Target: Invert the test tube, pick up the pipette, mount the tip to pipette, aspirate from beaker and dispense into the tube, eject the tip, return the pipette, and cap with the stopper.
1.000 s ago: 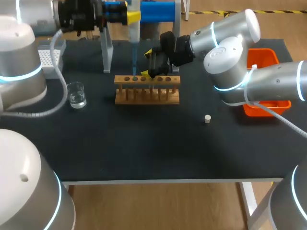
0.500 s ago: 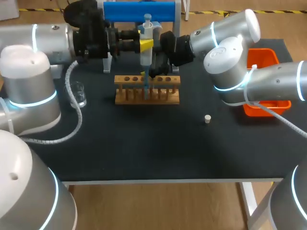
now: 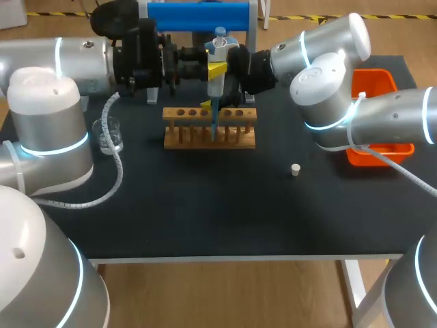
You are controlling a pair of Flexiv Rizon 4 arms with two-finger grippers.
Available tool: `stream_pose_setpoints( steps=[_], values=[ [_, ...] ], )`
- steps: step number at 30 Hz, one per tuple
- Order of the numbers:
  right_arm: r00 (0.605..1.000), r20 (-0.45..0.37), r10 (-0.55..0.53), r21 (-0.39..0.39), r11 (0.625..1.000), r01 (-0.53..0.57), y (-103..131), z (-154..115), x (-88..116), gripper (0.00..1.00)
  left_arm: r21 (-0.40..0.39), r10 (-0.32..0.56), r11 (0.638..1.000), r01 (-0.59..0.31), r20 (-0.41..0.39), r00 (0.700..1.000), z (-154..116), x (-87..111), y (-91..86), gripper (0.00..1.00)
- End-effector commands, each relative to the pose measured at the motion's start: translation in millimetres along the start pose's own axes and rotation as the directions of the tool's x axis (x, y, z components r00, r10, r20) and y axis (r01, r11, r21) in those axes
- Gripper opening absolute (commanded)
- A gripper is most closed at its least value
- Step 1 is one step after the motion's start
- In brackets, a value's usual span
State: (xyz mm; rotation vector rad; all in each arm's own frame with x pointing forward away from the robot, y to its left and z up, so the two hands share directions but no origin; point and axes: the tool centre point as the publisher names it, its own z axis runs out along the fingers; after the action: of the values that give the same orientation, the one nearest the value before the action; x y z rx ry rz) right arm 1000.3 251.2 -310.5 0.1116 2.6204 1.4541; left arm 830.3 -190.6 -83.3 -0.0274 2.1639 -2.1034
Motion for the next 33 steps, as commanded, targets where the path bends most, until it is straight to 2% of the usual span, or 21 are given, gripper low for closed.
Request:
stream_pose_setpoints(
  steps=[1, 17, 23, 29, 33],
  values=[
    [1.0, -0.004, 0.0, 0.002, 1.0, 0.0, 0, -1, -1, 1.0, -0.002, -0.002, 1.0, 0.002, -0.006, 1.0, 0, -1.2, 2.1, 0.0],
    [1.0, -0.004, 0.0, 0.002, 1.0, 0.0, 0, -1, -1, 1.0, 0.009, -0.006, 1.0, 0.006, 0.001, 1.0, -2, 0.7, 4.4, 0.0],
    [1.0, 0.008, -0.01, -0.004, 1.0, 0.01, -3, -24, 4, 1.0, 0.009, -0.006, 1.0, 0.006, 0.001, 1.0, -2, 0.7, 4.4, 0.0],
    [0.999, 0.023, -0.042, -0.012, 0.999, 0.042, -7, -64, 13, 1.0, 0.009, -0.006, 1.0, 0.006, 0.001, 1.0, -2, 0.7, 4.4, 0.0],
    [0.999, 0.02, -0.047, -0.046, 0.998, 0.047, -10, -93, 24, 1.0, 0.009, -0.006, 1.0, 0.006, 0.001, 1.0, -2, 0.7, 4.4, 0.0]
  ],
)
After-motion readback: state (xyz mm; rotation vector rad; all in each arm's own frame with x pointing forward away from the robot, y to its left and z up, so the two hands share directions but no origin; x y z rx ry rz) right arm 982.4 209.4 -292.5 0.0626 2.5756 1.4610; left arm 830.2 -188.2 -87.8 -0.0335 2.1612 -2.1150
